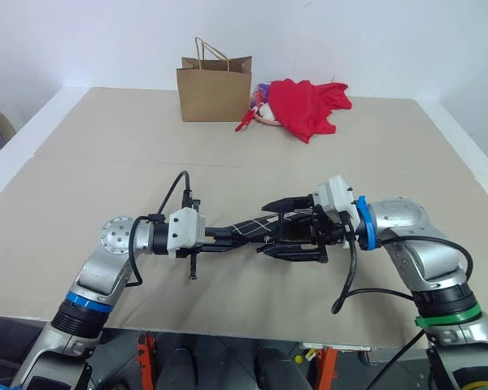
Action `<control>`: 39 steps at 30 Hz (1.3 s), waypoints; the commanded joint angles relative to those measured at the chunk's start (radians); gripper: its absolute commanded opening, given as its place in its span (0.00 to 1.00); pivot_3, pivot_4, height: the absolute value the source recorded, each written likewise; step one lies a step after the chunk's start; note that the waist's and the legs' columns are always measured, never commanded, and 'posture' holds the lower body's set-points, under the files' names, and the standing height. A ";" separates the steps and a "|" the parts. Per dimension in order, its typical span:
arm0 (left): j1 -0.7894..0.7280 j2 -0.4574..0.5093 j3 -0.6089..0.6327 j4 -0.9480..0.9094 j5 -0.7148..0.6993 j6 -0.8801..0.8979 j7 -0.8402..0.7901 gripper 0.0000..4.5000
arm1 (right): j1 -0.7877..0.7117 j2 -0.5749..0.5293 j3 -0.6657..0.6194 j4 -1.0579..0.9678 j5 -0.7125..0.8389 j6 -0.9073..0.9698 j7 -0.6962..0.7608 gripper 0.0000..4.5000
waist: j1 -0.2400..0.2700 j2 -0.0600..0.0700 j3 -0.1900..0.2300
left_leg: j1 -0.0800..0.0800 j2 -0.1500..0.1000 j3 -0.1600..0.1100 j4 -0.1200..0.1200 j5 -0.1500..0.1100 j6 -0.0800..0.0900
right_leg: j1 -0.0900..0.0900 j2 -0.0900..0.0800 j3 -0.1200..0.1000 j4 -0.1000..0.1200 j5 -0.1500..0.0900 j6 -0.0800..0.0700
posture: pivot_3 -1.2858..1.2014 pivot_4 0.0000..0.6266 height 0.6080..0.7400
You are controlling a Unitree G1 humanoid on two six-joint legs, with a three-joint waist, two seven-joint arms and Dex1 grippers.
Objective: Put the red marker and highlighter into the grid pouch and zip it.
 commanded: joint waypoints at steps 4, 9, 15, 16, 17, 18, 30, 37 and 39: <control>-0.007 0.003 0.007 -0.026 -0.002 -0.013 0.005 0.00 | -0.022 -0.008 0.007 0.000 -0.046 -0.077 0.023 0.99 | 0.000 0.000 0.000 | 0.000 0.000 0.000 0.000 0.000 0.000 | 0.000 0.000 0.000 0.000 0.000 0.000 | 0.52 0.24 1.00; -0.007 0.000 0.005 -0.026 -0.001 -0.012 0.008 0.00 | -0.023 -0.005 0.003 0.054 -0.098 -0.188 0.042 0.83 | 0.000 0.000 0.000 | 0.000 0.000 0.000 0.000 0.000 0.000 | 0.000 0.000 0.000 0.000 0.000 0.000 | 0.52 0.24 1.00; -0.013 0.003 0.007 -0.019 -0.002 -0.014 0.004 0.00 | -0.030 -0.012 -0.002 0.098 -0.122 -0.237 0.057 0.18 | 0.000 0.000 0.000 | 0.000 0.000 0.000 0.000 0.000 0.000 | 0.000 0.000 0.000 0.000 0.000 0.000 | 0.52 0.24 1.00; -0.014 0.003 0.008 -0.018 -0.003 -0.014 0.003 0.00 | -0.032 -0.010 -0.004 0.099 -0.120 -0.239 0.057 0.11 | 0.000 0.000 0.000 | 0.000 0.000 0.000 0.000 0.000 0.000 | 0.000 0.000 0.000 0.000 0.000 0.000 | 0.52 0.24 1.00; -0.015 0.003 0.008 -0.017 -0.003 -0.014 0.002 0.00 | -0.034 -0.009 -0.008 0.098 -0.116 -0.237 0.057 0.01 | 0.000 0.000 0.000 | 0.000 0.000 0.000 0.000 0.000 0.000 | 0.000 0.000 0.000 0.000 0.000 0.000 | 0.52 0.24 1.00; -0.016 0.004 0.008 -0.015 -0.003 -0.014 0.001 0.00 | -0.036 -0.007 -0.010 0.095 -0.111 -0.231 0.056 0.01 | 0.000 0.000 0.000 | 0.000 0.000 0.000 0.000 0.000 0.000 | 0.000 0.000 0.000 0.000 0.000 0.000 | 0.52 0.24 1.00; -0.029 0.008 0.011 0.002 0.001 -0.017 -0.003 0.00 | 0.005 -0.060 -0.033 -0.012 -0.034 -0.209 0.123 0.01 | 0.000 0.000 0.000 | 0.000 0.000 0.000 0.000 0.000 0.000 | 0.000 0.000 0.000 0.000 0.000 0.000 | 0.52 0.24 1.00; -0.029 0.016 0.013 0.007 0.003 -0.021 -0.004 0.00 | 0.079 -0.138 -0.083 -0.022 -0.015 -0.224 0.152 0.01 | 0.001 0.000 0.000 | 0.000 0.000 0.000 0.000 0.000 0.000 | 0.000 0.000 0.000 0.000 0.000 0.000 | 0.52 0.24 1.00; -0.028 0.018 0.013 0.007 0.005 -0.022 -0.004 0.00 | 0.093 -0.154 -0.102 -0.007 -0.016 -0.234 0.154 0.01 | 0.001 0.000 0.000 | 0.000 0.000 0.000 0.000 0.000 0.000 | 0.000 0.000 0.000 0.000 0.000 0.000 | 0.52 0.24 1.00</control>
